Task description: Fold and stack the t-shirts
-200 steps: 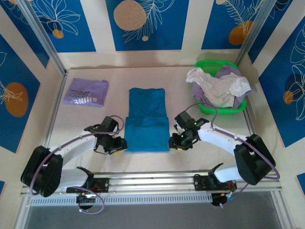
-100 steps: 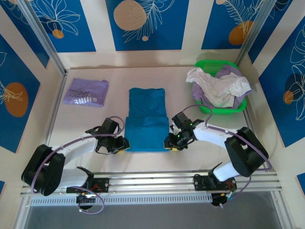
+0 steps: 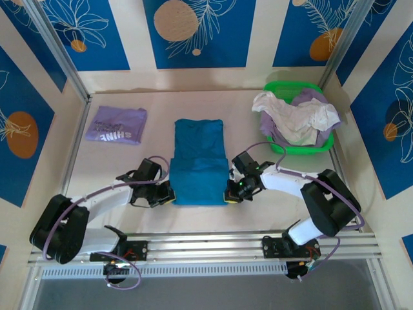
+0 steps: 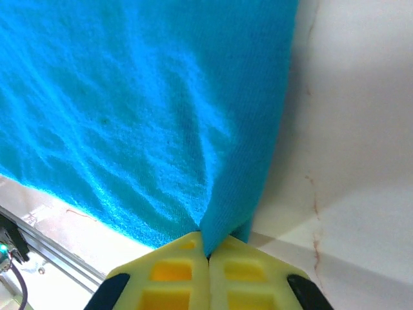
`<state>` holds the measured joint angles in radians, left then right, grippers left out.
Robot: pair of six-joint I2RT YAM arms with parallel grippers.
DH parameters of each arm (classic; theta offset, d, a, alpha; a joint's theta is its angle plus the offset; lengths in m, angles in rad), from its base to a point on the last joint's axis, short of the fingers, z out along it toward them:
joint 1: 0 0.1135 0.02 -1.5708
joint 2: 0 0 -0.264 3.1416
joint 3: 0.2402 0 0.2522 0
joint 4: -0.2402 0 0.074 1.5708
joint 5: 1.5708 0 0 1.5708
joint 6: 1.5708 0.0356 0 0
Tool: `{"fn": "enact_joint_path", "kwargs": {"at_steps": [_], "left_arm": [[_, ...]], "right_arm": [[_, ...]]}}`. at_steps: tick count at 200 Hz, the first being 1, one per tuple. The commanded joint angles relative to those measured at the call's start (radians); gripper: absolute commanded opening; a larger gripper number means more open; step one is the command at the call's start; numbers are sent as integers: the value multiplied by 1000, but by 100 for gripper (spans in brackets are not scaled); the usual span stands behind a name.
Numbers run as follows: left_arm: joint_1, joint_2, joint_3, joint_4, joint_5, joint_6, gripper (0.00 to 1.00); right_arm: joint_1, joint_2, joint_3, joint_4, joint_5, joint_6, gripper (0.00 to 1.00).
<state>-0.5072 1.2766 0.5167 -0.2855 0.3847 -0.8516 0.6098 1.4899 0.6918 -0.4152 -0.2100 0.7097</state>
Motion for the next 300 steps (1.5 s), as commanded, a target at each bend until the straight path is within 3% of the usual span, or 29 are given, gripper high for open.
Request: {"fn": "enact_joint_path", "kwargs": {"at_steps": [1,58,120,173,216,300], "left_arm": [[-8,-29,2,-27,14,12,0],[-23,-140,-51,-114,20,-9,0],[-61,-406,-42,-310,15,-71,0],[-133,-511,32,-385,-33,-148,0],[-168,-463,118,-345,-50,-169,0],[-146,-237,394,-357,-99,-93,0]], "right_arm": [[8,-29,2,-40,-6,-9,0],[48,-104,-39,-114,-27,22,0],[122,-371,-78,-207,-47,153,0],[177,-484,-93,-272,-36,226,0],[178,-546,-58,-303,-21,257,0],[20,-468,148,-381,-28,168,0]]}}
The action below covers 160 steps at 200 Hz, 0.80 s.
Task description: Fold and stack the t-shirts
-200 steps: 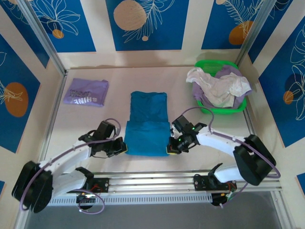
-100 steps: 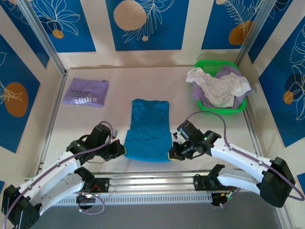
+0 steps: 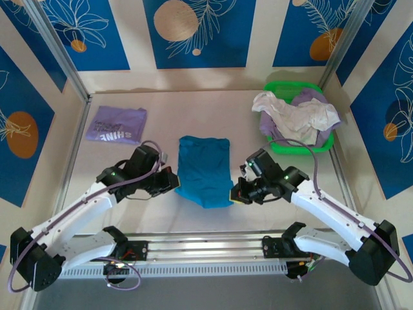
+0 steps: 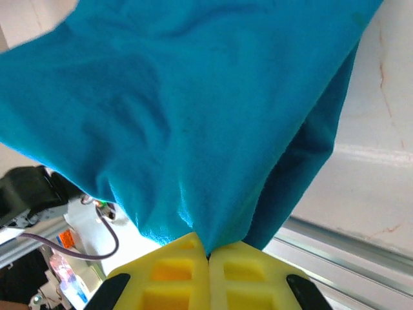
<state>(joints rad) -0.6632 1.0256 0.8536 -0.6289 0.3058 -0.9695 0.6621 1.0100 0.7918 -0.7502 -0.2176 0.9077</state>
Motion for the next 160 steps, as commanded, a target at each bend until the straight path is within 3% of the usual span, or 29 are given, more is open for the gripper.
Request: {"fn": "enact_joint_path", "kwargs": {"at_steps": [1,97,160], "left_arm": [[12,14,59,-13,-20,26,0],[89,-25,28,-9,2,3,0],[214,59,56,49,116,35,0]], "right_arm": [[-33,12,48,-47,-20,-31,0],[-114,24,67,-45,-38,-22,0],[-199,87,127,-6,-34,-19,0]]}}
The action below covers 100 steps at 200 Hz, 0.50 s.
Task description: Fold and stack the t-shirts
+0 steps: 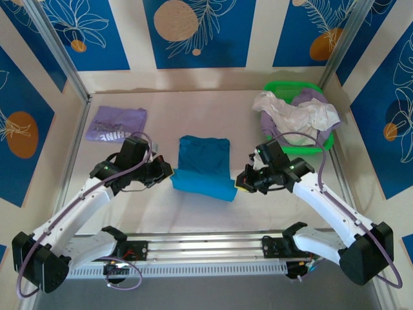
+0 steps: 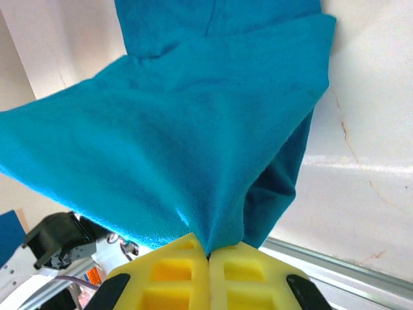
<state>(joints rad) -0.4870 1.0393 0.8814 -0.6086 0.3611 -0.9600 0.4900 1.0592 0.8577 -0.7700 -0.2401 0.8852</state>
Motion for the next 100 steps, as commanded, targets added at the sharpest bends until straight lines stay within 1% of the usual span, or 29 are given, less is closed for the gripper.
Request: {"fn": "enact_joint_path", "kwargs": {"at_steps": [1,31,60,100], "left_arm": [[38,48,30,29,62,27,0],[83,132,109,20,93,61,0],[144,256,211,2,124,112,0],[225,483,310,46,175,163,0]], "right_arm": [[-28,39,63,12,-12,2,0],[-64,135,126,23,-12,-23,0],[-111,249,211,37,-29,-52,0],[-183,490,384,75,-25,-108,0]]}}
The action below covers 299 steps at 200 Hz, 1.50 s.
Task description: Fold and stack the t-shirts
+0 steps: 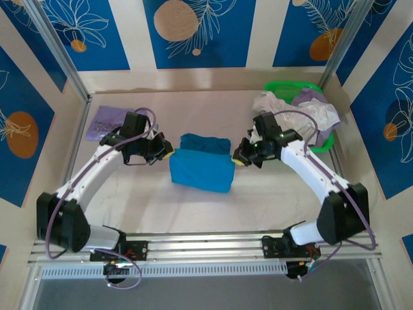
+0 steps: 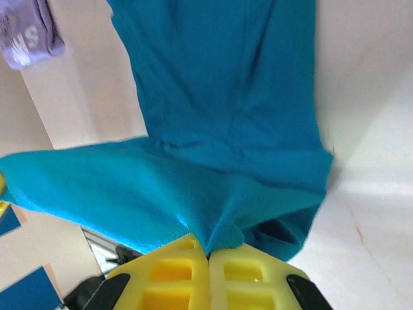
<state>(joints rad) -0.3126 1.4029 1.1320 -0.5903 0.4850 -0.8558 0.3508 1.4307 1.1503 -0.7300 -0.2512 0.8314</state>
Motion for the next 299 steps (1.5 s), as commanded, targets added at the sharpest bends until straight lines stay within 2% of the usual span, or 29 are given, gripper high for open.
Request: {"fn": "enact_joint_path", "kwargs": {"at_steps": [1,32,41,57,67,73,82,96,135,163,185,219,260,299], "left_arm": [[53,127,63,29,53,60,0],[94,387,245,56,100,112,0],[104,470,323,41,120,125,0],[119,587,428,33,119,132,2],[128,645,498,15,110,140,11],[132,673,525,19,115,138,23],[140,704,564,9,115,141,33],[154,716,572,29,114,127,37],[157,631,495,72,111,115,42],[114,551,387,109,87,104,42],[59,515,317,125,52,96,43],[-14,520,165,238,31,55,43],[-37,532,26,292,0,59,43],[-52,458,-109,306,-10,64,42]], "right_arm": [[-46,126,96,37,-14,-55,0],[-90,366,267,86,7,-96,0],[-99,448,330,85,-10,-107,4],[-106,588,463,41,-15,-142,19],[-102,641,534,4,18,-170,28],[-99,658,569,-12,38,-185,31],[-98,667,603,-35,47,-202,34],[-95,658,641,-82,57,-225,36],[-58,536,561,-111,63,-243,38],[-18,476,442,-40,11,-196,38],[10,480,354,49,-31,-138,38],[45,535,285,129,-63,-95,38],[63,594,224,151,-67,-106,37],[100,531,95,185,-78,-106,37]]}}
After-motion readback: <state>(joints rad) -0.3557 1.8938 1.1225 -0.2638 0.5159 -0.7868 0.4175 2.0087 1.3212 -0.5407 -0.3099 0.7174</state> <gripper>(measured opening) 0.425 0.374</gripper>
